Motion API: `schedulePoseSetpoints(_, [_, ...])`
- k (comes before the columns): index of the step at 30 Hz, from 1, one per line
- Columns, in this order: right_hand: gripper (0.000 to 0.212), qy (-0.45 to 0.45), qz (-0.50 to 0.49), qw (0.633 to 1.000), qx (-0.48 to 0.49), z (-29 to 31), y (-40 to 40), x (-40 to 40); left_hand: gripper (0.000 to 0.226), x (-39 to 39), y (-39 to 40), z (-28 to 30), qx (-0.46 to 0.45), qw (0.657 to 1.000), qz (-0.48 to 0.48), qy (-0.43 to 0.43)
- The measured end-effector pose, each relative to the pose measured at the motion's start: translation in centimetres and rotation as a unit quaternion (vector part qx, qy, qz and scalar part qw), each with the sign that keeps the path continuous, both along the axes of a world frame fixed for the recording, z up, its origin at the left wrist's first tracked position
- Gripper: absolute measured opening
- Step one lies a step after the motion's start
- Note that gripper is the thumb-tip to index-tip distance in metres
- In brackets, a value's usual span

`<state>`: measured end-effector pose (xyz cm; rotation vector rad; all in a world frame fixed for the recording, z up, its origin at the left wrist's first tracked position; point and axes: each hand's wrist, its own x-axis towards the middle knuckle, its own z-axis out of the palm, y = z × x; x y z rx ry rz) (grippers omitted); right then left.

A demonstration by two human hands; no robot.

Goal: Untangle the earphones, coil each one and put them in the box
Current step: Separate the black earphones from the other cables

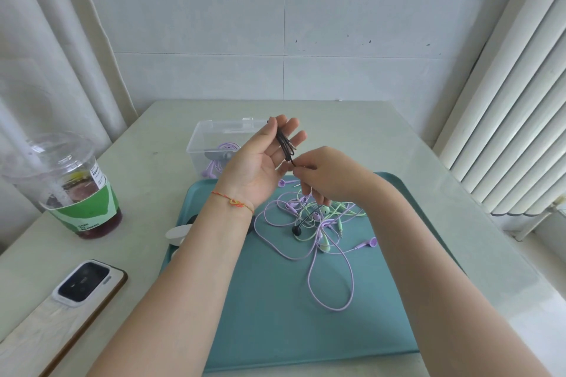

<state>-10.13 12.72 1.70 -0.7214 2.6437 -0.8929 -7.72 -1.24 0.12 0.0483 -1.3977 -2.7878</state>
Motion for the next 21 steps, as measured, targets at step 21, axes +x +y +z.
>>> schedulePoseSetpoints(21, [0.024,0.069,-0.001,0.997,-0.037,1.4,1.3,0.0,0.025,-0.7,1.0,-1.8,-0.329,0.943,0.04,0.027])
